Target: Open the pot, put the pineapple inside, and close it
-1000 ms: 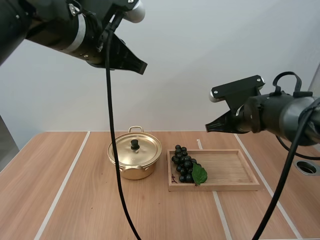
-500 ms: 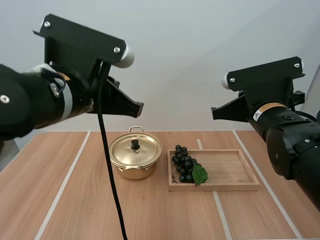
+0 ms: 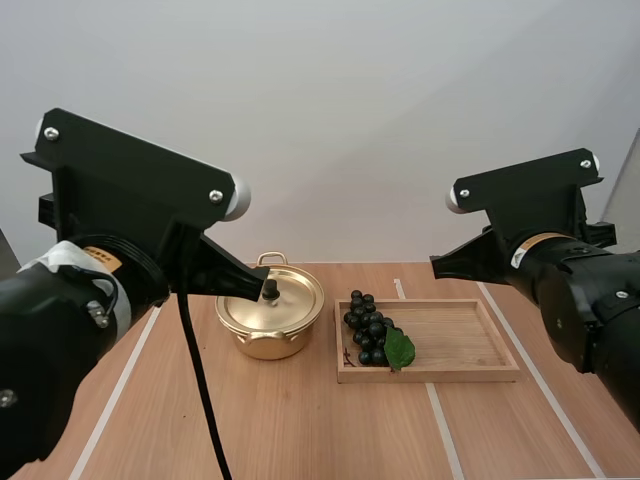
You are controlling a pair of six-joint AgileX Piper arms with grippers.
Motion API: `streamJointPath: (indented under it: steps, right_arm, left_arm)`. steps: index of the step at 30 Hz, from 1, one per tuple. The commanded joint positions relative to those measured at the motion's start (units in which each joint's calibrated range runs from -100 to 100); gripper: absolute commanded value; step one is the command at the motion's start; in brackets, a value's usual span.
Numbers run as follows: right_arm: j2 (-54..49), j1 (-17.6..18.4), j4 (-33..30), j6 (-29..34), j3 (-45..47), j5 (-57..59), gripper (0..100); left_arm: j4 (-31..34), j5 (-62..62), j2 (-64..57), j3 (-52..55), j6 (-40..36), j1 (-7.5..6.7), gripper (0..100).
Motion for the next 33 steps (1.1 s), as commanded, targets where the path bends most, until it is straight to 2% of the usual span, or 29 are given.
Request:
streamJointPath:
  steps: [1, 5, 10, 12, 15, 18, 24, 26, 30, 33]
  right_arm:
    - [-1.37, -0.33, -0.92, 0.49, -0.04, 2.78, 0]
    - [-3.33, -0.33, -0.8, 0.49, -0.04, 2.78, 0]
    - [-5.57, 0.46, 0.01, 0.49, 0.13, -2.54, 0]
    - [-5.72, 1.5, 0.01, 0.49, 0.13, -5.08, 0]
    - [-5.48, 3.56, 1.79, 0.49, 0.13, -5.04, 0]
    - [-4.79, 5.33, 5.58, 0.49, 0.13, -5.04, 0]
    - [-4.14, 5.76, 4.96, 0.49, 0.13, -6.75, 0]
    - [-4.14, 5.76, 4.04, 0.49, 0.13, -6.34, 0]
    - [-3.52, 4.28, 4.06, 0.49, 0.13, -6.34, 0]
    - [-2.01, 2.5, 2.88, 0.49, 0.28, -4.3, 0]
  left_arm:
    - [3.05, -5.44, -0.28, 1.07, -0.8, -0.56, 0]
    - [5.49, -7.49, -0.39, 3.49, -0.8, -0.45, 0]
    - [5.61, -4.87, -3.26, 5.34, -0.8, 2.11, 0]
    - [5.61, -0.3, -5.05, 5.34, -0.8, 3.21, 0]
    - [5.27, 12.22, -8.43, 5.34, -1.19, 3.86, 0]
    - [5.27, 18.54, -11.73, 5.34, -1.0, 3.86, 0]
    - [4.87, 7.01, -13.84, 5.34, -1.15, 3.86, 0]
    - [4.87, 6.64, -14.56, 5.34, -1.15, 3.75, 0]
    - [6.31, 5.76, -16.47, 8.81, -1.15, 0.36, 0]
    - [8.55, 4.05, -16.47, 13.97, -1.15, -0.53, 0]
